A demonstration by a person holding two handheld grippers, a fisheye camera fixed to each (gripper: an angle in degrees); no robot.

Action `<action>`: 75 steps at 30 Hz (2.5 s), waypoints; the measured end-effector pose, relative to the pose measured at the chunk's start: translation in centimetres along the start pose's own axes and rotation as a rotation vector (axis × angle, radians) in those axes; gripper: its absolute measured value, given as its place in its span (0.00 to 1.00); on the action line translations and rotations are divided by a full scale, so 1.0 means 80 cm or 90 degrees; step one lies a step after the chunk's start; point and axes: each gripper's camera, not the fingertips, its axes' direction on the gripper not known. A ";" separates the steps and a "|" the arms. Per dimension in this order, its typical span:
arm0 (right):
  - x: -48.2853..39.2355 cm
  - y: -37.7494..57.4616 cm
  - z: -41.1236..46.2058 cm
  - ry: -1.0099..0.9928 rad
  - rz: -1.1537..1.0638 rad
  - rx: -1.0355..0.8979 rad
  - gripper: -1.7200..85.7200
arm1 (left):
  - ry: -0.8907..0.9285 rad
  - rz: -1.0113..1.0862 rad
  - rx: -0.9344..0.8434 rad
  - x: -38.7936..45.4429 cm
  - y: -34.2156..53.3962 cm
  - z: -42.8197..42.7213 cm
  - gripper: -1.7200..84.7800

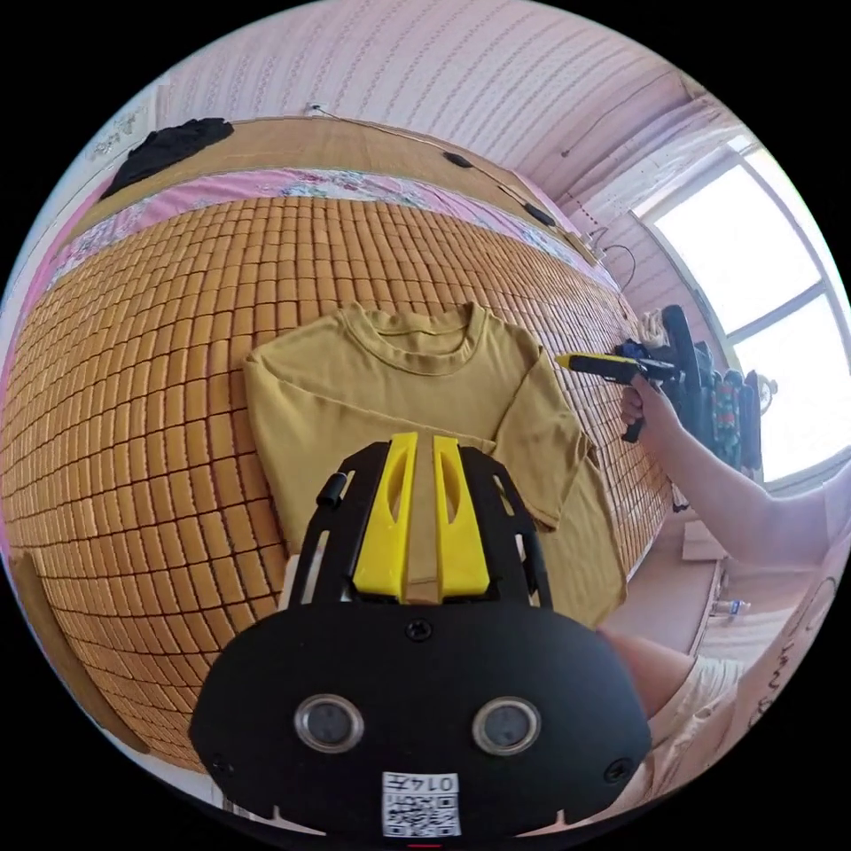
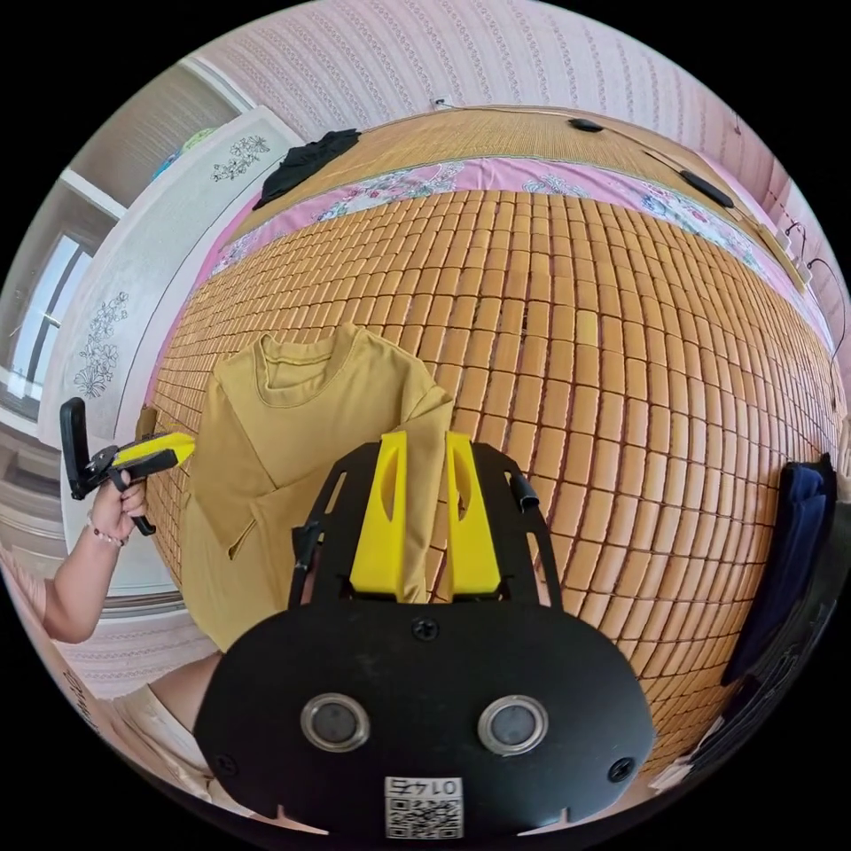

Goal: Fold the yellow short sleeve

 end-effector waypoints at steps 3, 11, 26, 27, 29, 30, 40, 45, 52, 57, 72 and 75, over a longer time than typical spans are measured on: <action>-0.012 -0.002 -0.006 -0.021 -0.012 -0.016 0.11 | -0.004 0.069 -0.063 0.047 -0.004 0.026 0.09; -0.163 0.114 0.018 -0.027 -0.195 -0.107 0.12 | -0.103 0.095 -0.124 0.068 -0.005 0.035 0.06; -0.150 0.110 -0.064 -0.064 -0.141 -0.009 0.02 | -0.067 0.094 -0.030 0.088 0.042 -0.110 0.01; -0.151 0.111 -0.067 -0.067 -0.142 -0.006 0.02 | -0.065 0.091 -0.029 0.086 0.045 -0.117 0.02; -0.155 0.114 -0.070 -0.088 -0.150 -0.010 0.02 | -0.069 0.097 -0.018 0.085 0.051 -0.131 0.02; -0.156 0.115 -0.068 -0.095 -0.152 -0.014 0.02 | -0.076 0.096 -0.010 0.081 0.055 -0.140 0.02; -0.124 0.092 -0.027 -0.045 -0.152 -0.051 0.11 | -0.080 -0.033 -0.048 -0.004 0.097 -0.160 0.07; -0.061 0.013 -0.029 0.033 -0.098 0.021 0.14 | -0.145 -0.102 0.029 -0.071 0.089 -0.207 0.07; -0.001 -0.056 0.007 0.003 -0.014 -0.015 0.08 | -0.145 -0.176 0.055 -0.153 0.053 -0.218 0.11; 0.023 -0.071 -0.008 -0.016 -0.030 -0.028 0.03 | -0.122 -0.155 -0.001 -0.168 0.039 -0.207 0.08; 0.091 -0.045 -0.142 -0.053 -0.051 0.036 0.02 | -0.055 0.021 0.111 -0.082 0.051 -0.287 0.01; 0.082 0.026 -0.193 -0.087 -0.073 0.057 0.02 | -0.060 0.099 0.057 -0.036 0.097 -0.302 0.01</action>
